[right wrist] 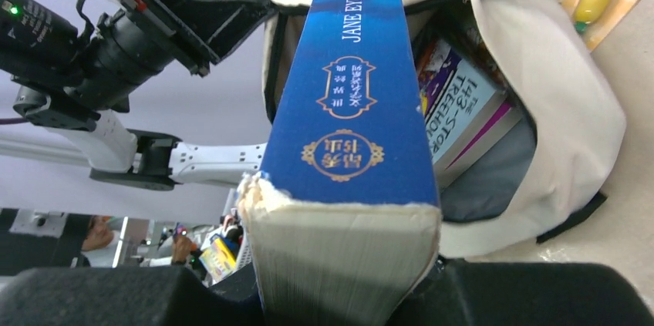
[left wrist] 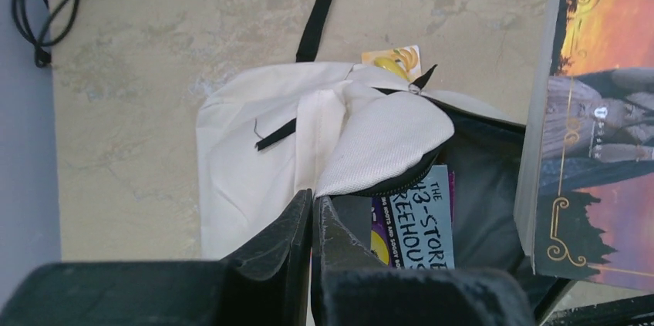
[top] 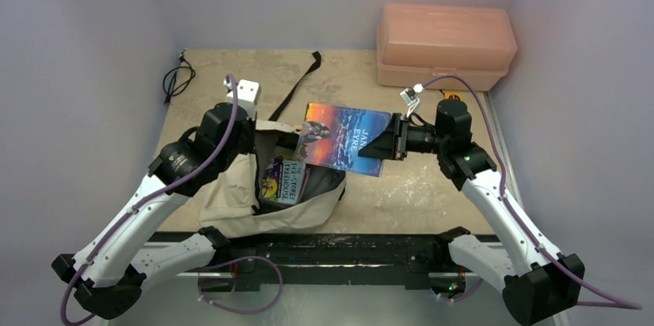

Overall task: Pack the student bag
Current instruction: Place the book in the student bag.

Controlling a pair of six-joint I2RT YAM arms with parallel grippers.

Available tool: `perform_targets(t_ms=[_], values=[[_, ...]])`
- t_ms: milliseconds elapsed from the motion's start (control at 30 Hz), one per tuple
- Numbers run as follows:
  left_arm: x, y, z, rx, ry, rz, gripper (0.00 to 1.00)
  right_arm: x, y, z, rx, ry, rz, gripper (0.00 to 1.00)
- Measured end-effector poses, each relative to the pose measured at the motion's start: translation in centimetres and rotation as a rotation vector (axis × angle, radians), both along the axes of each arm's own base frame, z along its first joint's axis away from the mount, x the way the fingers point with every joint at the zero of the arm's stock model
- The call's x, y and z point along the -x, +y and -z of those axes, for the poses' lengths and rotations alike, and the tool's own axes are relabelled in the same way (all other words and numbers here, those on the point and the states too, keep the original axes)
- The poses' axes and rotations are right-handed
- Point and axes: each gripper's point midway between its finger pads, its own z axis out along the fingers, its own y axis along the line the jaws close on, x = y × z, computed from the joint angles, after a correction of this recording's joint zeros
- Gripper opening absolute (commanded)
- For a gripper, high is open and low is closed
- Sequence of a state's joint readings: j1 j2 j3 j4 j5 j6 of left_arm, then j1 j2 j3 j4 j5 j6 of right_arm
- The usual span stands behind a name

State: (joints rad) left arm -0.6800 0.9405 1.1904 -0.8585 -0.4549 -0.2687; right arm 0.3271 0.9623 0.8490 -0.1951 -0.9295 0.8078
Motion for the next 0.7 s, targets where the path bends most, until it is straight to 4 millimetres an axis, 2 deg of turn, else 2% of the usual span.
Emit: perform_targets(t_ms=[167,367,600,700], values=[[-0.7,2.0,-2.9,-0.076,-0.057,-0.045,0.0,0.3,0.2,-0.9,-0.034,-0.015,-0.03,0.0],[-1.2,4.3,-5.0,-0.176,-0.105,-0.081,0.0,0.6,0.8,-1.5,-0.056,-0.029,-0.064,0.0],[-1.1,3.7,-4.9,-0.207,-0.099,0.001,0.0,0.8,2.6,0.1,-0.043,0.032,-0.122,0.0],[-1.4,3.3,-4.7,-0.202,-0.097,0.012,0.0,1.1,4.1,1.1,-0.035,0.057,-0.148,0.0]])
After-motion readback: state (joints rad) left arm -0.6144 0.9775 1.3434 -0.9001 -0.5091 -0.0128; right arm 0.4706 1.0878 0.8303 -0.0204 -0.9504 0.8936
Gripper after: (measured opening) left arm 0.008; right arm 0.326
